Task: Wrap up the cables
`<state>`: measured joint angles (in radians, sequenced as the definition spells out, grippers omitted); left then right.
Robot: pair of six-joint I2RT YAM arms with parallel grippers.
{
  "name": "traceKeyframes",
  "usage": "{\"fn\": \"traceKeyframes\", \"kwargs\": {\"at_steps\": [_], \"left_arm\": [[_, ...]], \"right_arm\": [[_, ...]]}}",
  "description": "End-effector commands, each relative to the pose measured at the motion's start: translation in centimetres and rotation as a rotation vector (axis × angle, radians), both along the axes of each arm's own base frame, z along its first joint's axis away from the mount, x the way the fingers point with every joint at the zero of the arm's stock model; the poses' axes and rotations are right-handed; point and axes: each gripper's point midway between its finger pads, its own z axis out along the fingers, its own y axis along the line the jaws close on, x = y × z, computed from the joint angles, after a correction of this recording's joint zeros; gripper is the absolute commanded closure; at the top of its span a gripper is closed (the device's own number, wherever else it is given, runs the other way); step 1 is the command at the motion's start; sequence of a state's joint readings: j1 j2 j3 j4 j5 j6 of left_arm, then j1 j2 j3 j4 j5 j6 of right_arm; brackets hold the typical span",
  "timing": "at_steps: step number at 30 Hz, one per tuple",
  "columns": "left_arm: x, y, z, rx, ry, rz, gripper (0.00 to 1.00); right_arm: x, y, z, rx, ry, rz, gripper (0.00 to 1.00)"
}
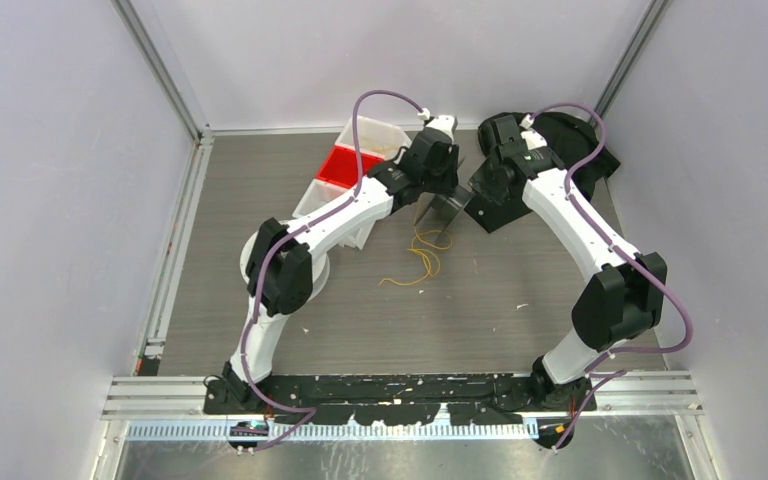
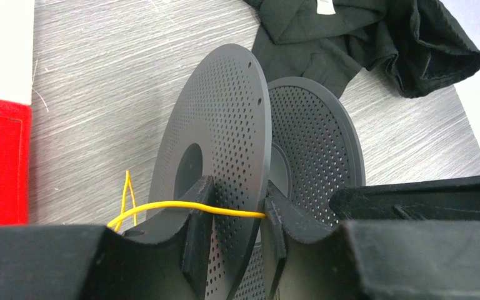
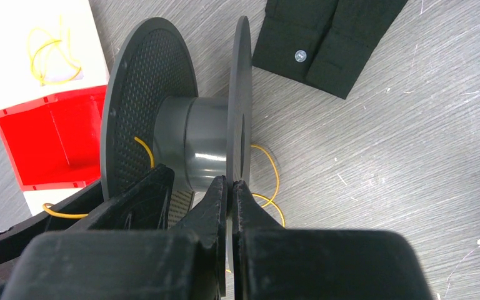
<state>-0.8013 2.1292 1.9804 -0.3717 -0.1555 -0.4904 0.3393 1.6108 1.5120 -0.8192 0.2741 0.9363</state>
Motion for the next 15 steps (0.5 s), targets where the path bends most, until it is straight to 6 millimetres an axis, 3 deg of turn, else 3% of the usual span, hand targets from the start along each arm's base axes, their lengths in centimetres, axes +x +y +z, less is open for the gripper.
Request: {"fn": "traceKeyframes", "kwargs": {"at_steps": [1,3,13,15], "left_arm": [[-0.2,0.4,4.3,-0.052,-0.080,0.007,0.94],[-0.2,0.5,4.2,-0.045,-0.081,0.004,0.99],[-0.7,0.8,5.0,-0.045,-0.117,-0.025,0.99],[-0.9,0.6,5.1,-0.040,-0.128,-0.052,0.93]], "right_arm": [[0.3,0.8,2.0,0.048,-0.047,0.000,0.99],[0.2,0.8,2.1,0.051,-0.049,-0.001,1.00],[0.1,0.6,3.3,0.056,-0.077,-0.009,0.99],[0.1,0.6,3.4,0.052,-0.074,-0.008,0.99]]}}
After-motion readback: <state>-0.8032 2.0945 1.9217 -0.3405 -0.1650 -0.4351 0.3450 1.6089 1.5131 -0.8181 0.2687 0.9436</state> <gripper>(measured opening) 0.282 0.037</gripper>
